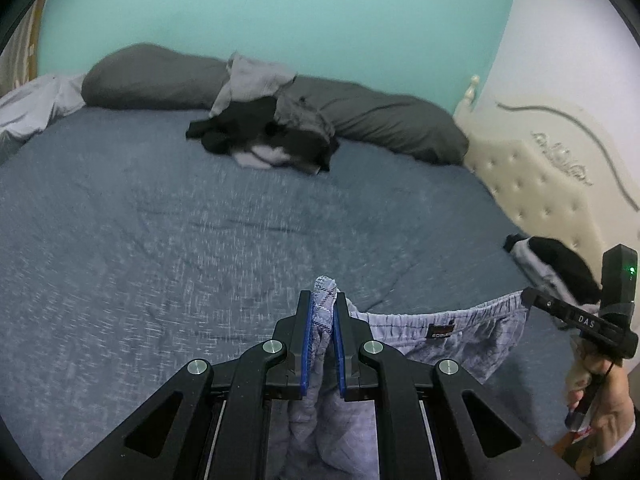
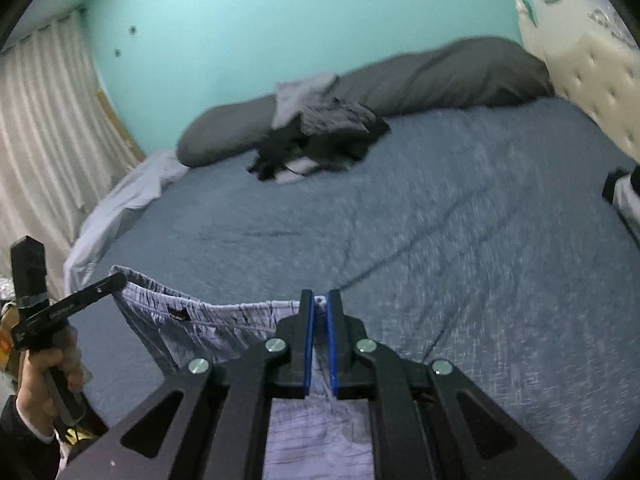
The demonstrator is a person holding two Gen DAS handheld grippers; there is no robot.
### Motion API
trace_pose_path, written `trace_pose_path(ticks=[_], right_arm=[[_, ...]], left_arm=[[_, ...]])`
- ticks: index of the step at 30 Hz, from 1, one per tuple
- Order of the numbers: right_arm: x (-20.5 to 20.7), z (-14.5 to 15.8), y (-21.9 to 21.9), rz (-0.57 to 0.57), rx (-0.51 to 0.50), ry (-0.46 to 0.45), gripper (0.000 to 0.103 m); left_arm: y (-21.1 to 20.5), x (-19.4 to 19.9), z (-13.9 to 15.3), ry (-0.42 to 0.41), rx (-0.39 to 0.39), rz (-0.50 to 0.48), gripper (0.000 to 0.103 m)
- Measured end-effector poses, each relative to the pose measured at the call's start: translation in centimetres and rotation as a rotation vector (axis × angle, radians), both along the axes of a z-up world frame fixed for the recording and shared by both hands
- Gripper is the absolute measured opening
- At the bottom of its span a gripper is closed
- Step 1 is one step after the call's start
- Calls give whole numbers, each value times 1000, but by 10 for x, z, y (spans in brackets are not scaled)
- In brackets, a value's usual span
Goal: Fold clothes
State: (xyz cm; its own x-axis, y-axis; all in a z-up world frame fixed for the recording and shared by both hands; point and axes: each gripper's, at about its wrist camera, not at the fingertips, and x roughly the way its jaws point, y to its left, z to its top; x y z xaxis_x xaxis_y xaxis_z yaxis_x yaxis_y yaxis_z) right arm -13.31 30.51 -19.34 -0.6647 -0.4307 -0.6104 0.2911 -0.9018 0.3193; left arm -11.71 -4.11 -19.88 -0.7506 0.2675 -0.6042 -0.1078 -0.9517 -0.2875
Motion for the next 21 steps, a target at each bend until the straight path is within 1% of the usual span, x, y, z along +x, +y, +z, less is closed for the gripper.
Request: trace_pose_path(ticks=[4, 6, 8, 10, 12, 16, 21], right_arm=[[-20, -40, -3, -25, 22, -58, 5], [-25, -59, -4, -28, 25, -85, 5], [-31, -84, -7, -26, 44, -119, 5], [-35, -103, -9, -20, 52, -153, 5], [-39, -115, -10, -15, 65, -175, 5], [-45, -122, -7, -20, 65, -191, 5], [-43, -123, -7, -5, 103, -183, 6]], left_arm=[[5, -22, -32, -29, -20, 8, 10], [6, -29, -46, -42, -25, 10, 10], [6, -33, -62, -55, -32, 13, 10], [6, -38, -73, -74, -31, 12, 10], [4, -43, -85, -96, -25, 12, 10], [0, -53, -92, -111, -14, 32, 10], [6, -59, -100, -129, -38, 26, 11]])
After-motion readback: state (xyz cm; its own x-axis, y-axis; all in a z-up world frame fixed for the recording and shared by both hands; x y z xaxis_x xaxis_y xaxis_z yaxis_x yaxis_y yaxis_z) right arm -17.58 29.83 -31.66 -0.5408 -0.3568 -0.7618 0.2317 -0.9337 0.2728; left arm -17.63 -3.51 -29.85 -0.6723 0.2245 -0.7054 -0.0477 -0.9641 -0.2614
